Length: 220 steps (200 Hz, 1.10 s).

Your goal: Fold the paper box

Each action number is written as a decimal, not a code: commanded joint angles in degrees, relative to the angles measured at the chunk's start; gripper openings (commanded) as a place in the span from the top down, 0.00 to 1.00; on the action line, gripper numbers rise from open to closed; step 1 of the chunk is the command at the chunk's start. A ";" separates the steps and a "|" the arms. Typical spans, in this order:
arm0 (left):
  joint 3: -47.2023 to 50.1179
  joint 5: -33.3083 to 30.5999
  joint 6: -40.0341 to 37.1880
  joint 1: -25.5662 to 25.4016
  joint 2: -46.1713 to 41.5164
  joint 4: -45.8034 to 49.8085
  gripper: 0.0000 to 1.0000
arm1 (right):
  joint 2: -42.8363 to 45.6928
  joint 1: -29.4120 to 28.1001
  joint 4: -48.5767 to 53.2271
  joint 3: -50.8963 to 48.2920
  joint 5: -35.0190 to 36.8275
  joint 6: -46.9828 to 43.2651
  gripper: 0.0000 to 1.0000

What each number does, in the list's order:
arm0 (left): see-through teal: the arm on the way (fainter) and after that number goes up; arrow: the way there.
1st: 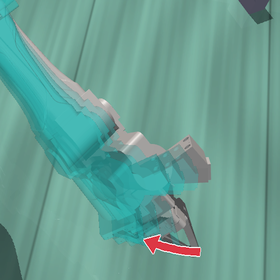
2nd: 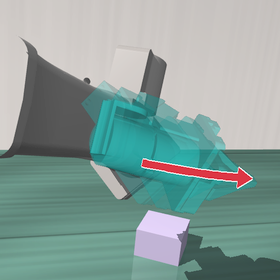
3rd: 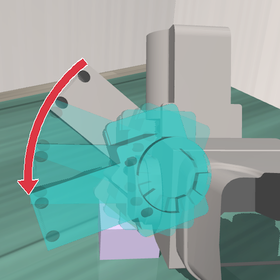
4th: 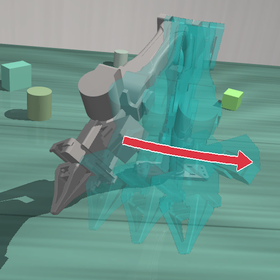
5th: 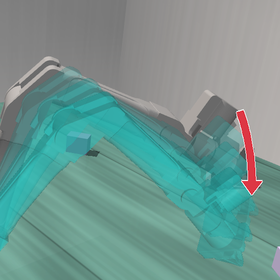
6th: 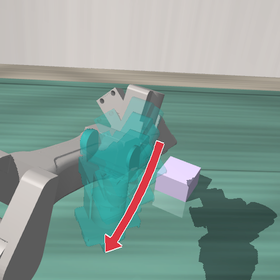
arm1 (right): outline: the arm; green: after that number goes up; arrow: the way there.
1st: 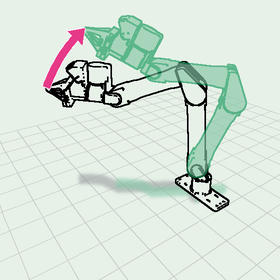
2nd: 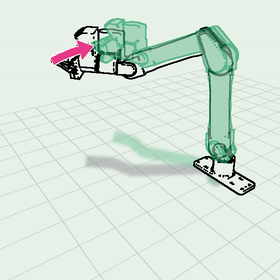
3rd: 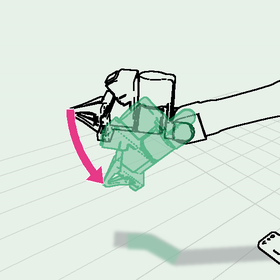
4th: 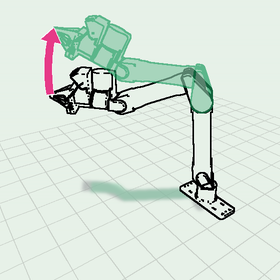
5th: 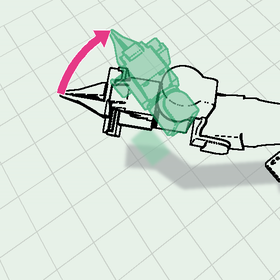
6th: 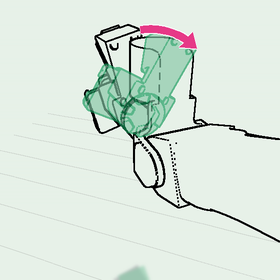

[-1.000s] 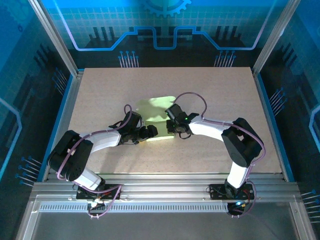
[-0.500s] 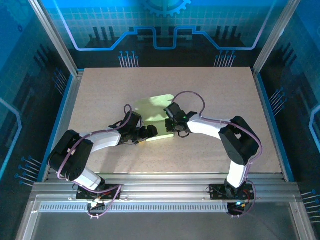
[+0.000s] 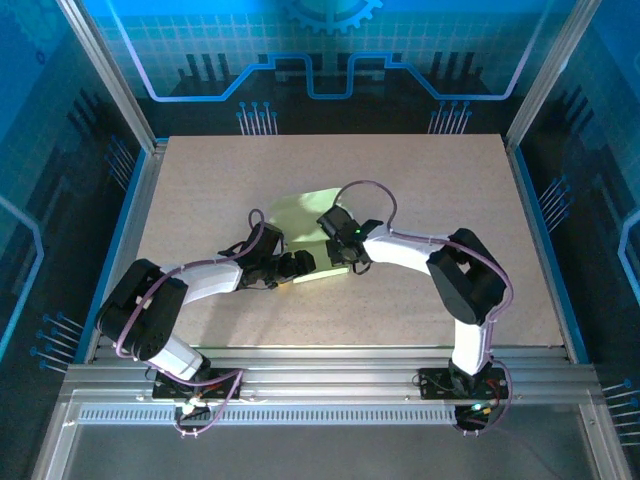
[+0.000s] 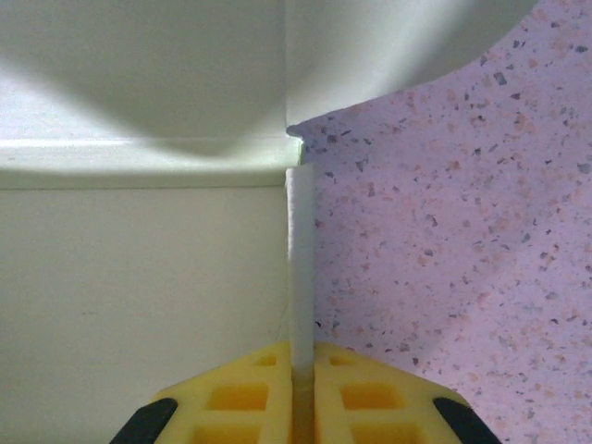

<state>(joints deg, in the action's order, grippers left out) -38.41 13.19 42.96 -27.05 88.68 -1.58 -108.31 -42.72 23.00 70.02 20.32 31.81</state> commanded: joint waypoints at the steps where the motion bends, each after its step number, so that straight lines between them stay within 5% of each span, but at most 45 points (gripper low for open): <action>1: -0.61 1.20 -1.64 0.37 0.82 -0.01 0.18 | -3.37 -0.87 7.17 0.43 1.18 -1.74 0.85; 40: -0.61 1.14 -1.89 0.38 0.57 0.18 0.18 | -4.45 -1.35 9.04 1.87 2.55 -2.62 0.90; 51: -0.57 1.09 -1.97 0.33 0.53 0.22 0.18 | -4.65 -1.47 9.66 2.22 3.28 -2.76 1.00; 146: -0.29 0.85 -2.55 0.81 0.17 0.27 0.18 | -16.58 -3.98 25.56 11.23 16.82 -2.18 1.00; 196: 0.23 0.81 -2.71 1.06 -0.09 0.22 0.18 | -16.83 -4.30 24.94 10.73 14.24 -0.06 1.00; 220: 0.20 0.70 -2.79 1.14 -0.33 0.29 0.18 | -10.73 -3.69 21.45 10.92 12.06 -1.08 0.79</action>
<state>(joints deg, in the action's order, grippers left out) -38.41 13.43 41.76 -26.65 88.68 -1.63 -120.40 -47.18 41.98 83.57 36.60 31.14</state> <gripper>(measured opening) 0.822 0.138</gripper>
